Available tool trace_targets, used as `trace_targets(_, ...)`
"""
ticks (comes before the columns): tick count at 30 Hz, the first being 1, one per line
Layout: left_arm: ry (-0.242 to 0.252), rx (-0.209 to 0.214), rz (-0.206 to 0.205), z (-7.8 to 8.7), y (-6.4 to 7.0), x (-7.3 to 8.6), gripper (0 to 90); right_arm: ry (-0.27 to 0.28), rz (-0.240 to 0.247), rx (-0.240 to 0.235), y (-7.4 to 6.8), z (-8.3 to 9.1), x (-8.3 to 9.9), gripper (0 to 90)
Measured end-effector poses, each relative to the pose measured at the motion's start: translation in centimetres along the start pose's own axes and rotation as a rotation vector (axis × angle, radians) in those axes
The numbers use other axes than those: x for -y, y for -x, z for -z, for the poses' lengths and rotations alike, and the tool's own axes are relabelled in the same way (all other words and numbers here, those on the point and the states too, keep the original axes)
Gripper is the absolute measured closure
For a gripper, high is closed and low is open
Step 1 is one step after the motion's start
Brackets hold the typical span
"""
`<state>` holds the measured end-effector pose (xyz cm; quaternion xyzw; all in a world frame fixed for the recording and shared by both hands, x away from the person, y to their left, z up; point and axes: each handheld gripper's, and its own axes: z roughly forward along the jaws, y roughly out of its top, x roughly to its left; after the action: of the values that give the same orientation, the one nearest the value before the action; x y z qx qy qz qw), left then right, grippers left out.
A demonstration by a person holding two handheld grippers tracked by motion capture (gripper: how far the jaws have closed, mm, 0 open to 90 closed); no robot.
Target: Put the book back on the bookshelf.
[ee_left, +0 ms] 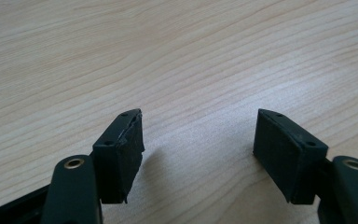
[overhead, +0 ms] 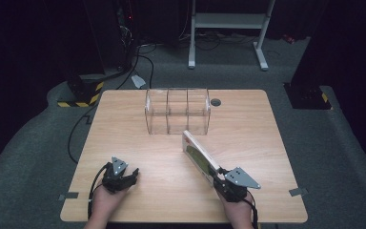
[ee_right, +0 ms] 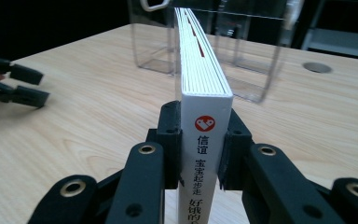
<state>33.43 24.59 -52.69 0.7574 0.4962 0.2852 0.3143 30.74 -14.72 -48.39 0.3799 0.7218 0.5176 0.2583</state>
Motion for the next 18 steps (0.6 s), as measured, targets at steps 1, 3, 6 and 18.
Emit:
trace_targets(1,0.001,0.001,0.005,-0.1,-0.1,0.0,32.9,0.001,-0.004,0.014,0.2,0.2,0.1,74.2)
trace_targets(3,-0.001,0.004,0.022,-0.2,-0.2,-0.1,32.8,0.001,-0.024,0.044,0.4,0.5,0.2,74.2)
trace_targets(6,-0.005,0.022,0.041,-0.3,-0.4,-0.1,32.9,0.003,-0.038,0.081,0.7,1.0,0.4,74.1)
trace_targets(18,-0.015,0.075,0.083,-0.5,-0.8,-0.1,33.1,-0.006,-0.052,0.092,1.1,1.3,0.6,71.5)
